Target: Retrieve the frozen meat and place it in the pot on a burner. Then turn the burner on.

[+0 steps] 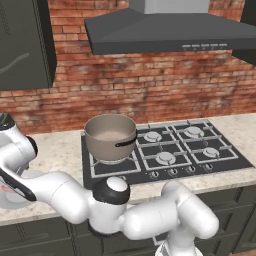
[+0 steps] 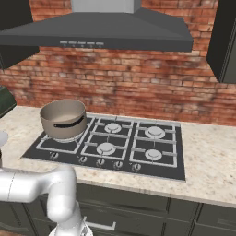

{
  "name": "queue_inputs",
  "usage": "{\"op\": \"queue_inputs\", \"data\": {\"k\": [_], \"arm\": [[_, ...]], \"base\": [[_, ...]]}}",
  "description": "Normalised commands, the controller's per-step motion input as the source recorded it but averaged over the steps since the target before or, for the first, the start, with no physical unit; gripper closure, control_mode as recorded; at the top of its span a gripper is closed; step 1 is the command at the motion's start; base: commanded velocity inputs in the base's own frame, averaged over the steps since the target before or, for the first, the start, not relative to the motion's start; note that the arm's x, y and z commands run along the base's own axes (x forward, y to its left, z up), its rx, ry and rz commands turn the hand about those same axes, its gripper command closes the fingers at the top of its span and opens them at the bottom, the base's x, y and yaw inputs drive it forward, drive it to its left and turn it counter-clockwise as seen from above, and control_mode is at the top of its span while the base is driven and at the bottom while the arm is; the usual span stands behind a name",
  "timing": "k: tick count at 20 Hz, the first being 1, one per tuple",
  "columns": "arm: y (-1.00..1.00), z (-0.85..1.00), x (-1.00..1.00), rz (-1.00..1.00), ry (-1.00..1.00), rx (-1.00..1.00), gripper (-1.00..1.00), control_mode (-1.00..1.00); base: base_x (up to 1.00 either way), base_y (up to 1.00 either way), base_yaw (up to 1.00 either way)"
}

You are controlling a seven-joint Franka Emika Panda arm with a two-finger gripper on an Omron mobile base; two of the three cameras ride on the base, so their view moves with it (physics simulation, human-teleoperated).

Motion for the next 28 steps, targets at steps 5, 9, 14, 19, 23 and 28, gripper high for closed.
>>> {"op": "queue_inputs", "data": {"k": [5, 9, 14, 19, 23, 28], "arm": [[0.17, -0.27, 0.17, 0.00, 0.03, -0.02, -1.00, -1.00], [0.30, -0.27, 0.01, 0.00, 0.08, 0.00, -1.00, -1.00], [0.20, -0.38, 0.05, 0.00, 0.03, 0.00, -1.00, -1.00], [0.05, -0.27, 0.11, 0.00, 0.00, 0.00, -1.00, -1.00], [0.04, -0.24, 0.10, 0.00, 0.00, 0.00, -1.00, -1.00], [0.07, -0.19, 0.02, 0.00, 0.00, 0.00, -1.00, -1.00]], "base": [[0.00, 0.00, 0.00], [0.00, 0.00, 0.00], [0.00, 0.00, 0.00], [0.00, 0.00, 0.00], [0.00, 0.00, 0.00], [0.00, 0.00, 0.00]]}}
